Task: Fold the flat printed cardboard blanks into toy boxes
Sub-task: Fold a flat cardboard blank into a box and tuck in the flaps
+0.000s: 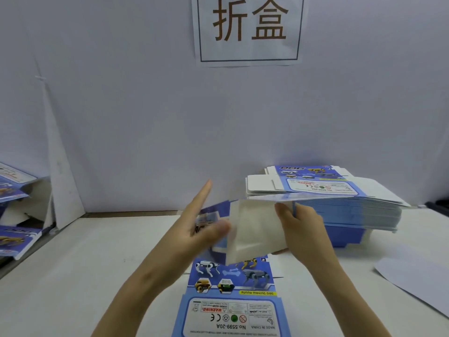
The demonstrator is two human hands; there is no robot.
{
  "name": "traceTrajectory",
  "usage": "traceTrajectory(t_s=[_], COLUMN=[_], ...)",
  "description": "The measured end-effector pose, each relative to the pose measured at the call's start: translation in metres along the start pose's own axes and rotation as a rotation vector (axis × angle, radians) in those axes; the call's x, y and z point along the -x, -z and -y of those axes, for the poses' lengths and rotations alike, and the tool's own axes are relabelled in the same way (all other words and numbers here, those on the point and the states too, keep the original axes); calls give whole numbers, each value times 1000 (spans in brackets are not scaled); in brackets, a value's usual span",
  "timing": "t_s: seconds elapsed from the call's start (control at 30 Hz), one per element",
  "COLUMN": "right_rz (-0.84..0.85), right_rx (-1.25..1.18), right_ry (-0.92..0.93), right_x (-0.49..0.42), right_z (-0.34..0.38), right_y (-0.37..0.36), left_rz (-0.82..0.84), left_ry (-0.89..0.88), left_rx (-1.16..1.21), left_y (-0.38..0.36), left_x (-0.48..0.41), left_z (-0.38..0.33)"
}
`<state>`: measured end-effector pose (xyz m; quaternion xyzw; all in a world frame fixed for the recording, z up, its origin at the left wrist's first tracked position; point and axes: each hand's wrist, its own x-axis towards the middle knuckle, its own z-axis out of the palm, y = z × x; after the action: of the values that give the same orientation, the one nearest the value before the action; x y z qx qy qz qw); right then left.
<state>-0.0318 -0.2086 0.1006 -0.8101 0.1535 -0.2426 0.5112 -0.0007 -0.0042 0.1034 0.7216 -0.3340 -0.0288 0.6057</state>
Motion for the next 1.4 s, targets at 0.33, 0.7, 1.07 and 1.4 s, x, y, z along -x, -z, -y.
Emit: traceTrajectory(t_s=[0.33,0.7,1.07,1.4], right_rz=[-54,-4,118,153], right_rx=[120,251,426,36], right_ry=[-81,159,344,277], right_x=[-8,6,27,26], right_z=[-6,4,16,4], right_y=[3,-1,-20,-19], left_rz=[112,-43,-594,-595], left_ry=[115,74,199,-112], left_rx=[-151,140,-638,-433], left_y=[-18,-15,-10,-1], left_x=[11,3,0,5], left_z=[-5,-2,13,7])
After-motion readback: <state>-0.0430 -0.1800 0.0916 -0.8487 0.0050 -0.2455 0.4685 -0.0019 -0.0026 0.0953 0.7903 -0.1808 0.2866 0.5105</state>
